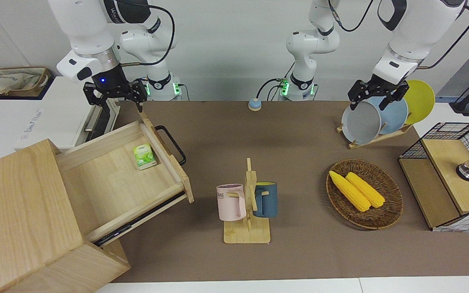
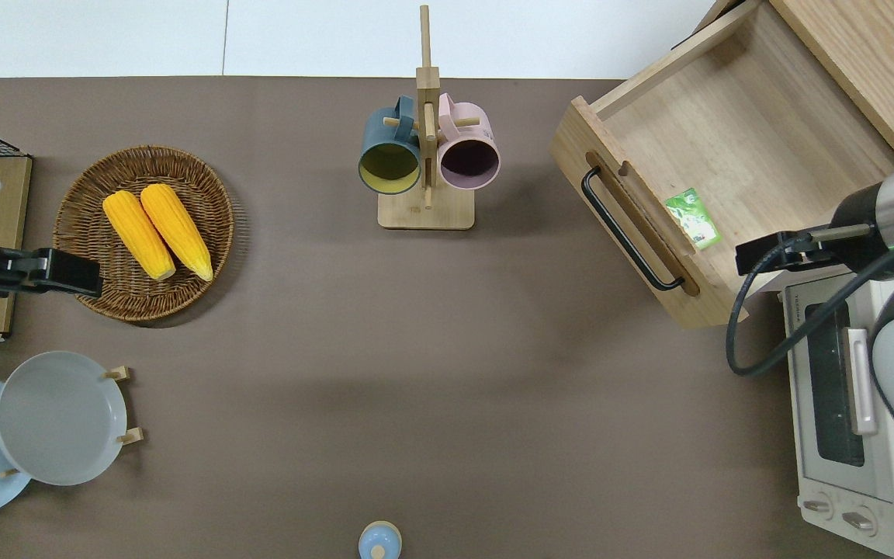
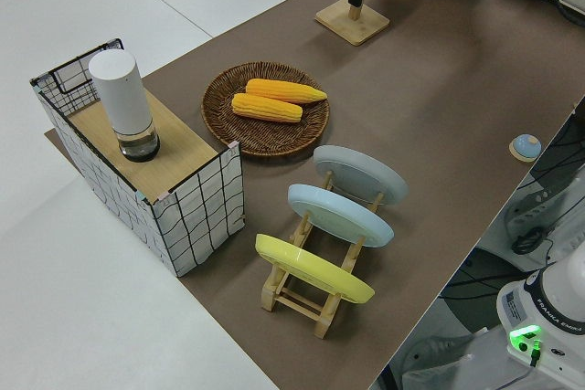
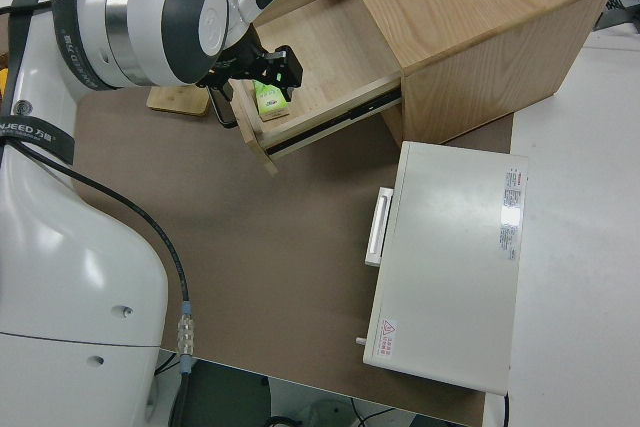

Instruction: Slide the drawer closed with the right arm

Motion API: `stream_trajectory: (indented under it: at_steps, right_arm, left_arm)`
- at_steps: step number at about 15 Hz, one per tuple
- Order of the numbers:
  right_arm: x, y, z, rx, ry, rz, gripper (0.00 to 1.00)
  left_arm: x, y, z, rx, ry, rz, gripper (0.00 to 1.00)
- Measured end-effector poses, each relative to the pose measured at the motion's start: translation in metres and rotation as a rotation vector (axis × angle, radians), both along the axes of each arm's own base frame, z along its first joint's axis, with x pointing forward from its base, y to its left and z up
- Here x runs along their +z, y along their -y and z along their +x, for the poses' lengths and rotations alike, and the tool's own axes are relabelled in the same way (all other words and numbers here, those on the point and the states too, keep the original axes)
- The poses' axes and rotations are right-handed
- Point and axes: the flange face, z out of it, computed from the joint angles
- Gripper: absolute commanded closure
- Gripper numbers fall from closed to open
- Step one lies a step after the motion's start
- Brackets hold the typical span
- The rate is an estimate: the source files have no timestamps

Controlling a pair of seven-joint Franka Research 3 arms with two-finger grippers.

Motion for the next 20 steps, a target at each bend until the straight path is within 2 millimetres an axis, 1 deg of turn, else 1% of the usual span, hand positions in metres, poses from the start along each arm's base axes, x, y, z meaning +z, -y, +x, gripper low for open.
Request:
stream_trajectory:
  at_steps: [1,2,6,16,17,20]
  right_arm:
    - [-0.001,0.002,-0.001,-0.003,-0.009,-0.001,0.943]
    - [-0.002,0.003,-0.002,-0.005,-0.018,-0.001,0.999]
    - [-0.002,0.005,-0.003,-0.009,-0.026,-0.002,1.0]
    - [0.002,0.003,-0.004,-0.005,-0.031,-0.002,1.0]
    - [0.004,0.003,-0.006,-0.006,-0.036,-0.003,1.0]
    - [0.023,-0.003,-0.011,-0.005,-0.026,-0.004,1.0]
  left_arm:
    - [0.0,0.0,0.0,0.0,0.0,0.0,0.01]
    - [0.0,0.0,0.0,0.0,0.0,0.0,0.0]
    - [0.0,0.0,0.0,0.0,0.0,0.0,0.01]
    - [0.0,0.0,0.0,0.0,0.0,0.0,0.01]
    - [0.0,0.0,0.0,0.0,0.0,0.0,0.01]
    - [0.0,0.0,0.0,0.0,0.0,0.0,0.01]
